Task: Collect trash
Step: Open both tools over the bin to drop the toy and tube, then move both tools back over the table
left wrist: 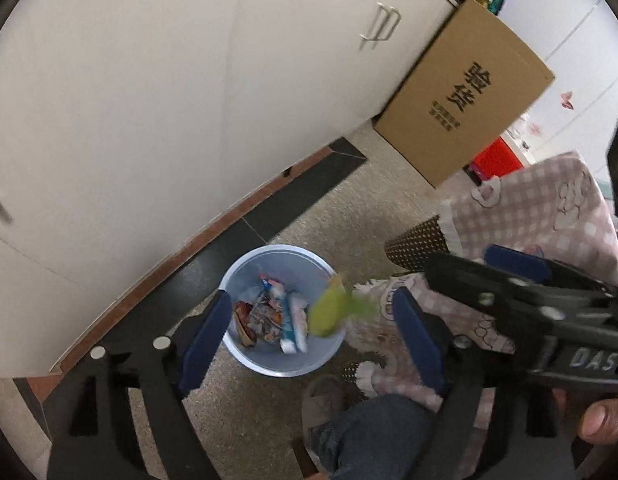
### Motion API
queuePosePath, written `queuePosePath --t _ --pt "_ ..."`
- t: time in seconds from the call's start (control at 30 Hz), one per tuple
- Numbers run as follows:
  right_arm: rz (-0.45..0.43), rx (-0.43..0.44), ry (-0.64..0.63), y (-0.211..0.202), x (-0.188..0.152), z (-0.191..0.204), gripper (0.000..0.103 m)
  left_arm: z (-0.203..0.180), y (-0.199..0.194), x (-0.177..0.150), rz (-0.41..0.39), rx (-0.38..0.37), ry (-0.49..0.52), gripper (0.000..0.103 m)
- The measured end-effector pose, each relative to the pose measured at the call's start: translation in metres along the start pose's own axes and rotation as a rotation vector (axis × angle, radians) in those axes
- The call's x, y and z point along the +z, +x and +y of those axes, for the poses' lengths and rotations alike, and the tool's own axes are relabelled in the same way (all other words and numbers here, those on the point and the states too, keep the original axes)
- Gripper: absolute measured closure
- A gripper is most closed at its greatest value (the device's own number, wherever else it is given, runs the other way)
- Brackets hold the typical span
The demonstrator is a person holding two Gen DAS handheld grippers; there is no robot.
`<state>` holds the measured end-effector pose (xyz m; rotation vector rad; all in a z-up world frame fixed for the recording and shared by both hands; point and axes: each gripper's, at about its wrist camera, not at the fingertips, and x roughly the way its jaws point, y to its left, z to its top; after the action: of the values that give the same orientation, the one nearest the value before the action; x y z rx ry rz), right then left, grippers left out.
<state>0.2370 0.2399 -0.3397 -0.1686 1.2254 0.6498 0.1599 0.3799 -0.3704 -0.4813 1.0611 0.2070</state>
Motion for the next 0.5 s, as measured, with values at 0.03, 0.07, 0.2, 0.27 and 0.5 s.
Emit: queuePosePath --t 0.03,0.07,0.2,0.27,0.5 --pt "-0.003 -0.002 -0.001 -0.001 0.000 0.000 0.009 0.002 -0.001 0.000 0.012 0.017 -0.006 0.022" --pt "-0.008 -0.004 -0.002 -0.004 0.000 0.000 0.006 0.002 -0.002 0.000 0.014 0.027 -0.012 0.022" --pt "-0.041 0.003 -0.014 -0.018 0.000 0.003 0.006 0.005 -0.017 -0.001 -0.025 0.059 -0.020 0.020" --pt "-0.059 0.001 -0.038 -0.026 0.000 0.008 0.006 0.004 -0.027 -0.003 -0.045 0.083 -0.023 0.017" --pt "-0.120 0.042 -0.075 -0.061 -0.007 0.018 0.006 -0.005 -0.057 -0.011 -0.087 0.155 0.001 0.016"
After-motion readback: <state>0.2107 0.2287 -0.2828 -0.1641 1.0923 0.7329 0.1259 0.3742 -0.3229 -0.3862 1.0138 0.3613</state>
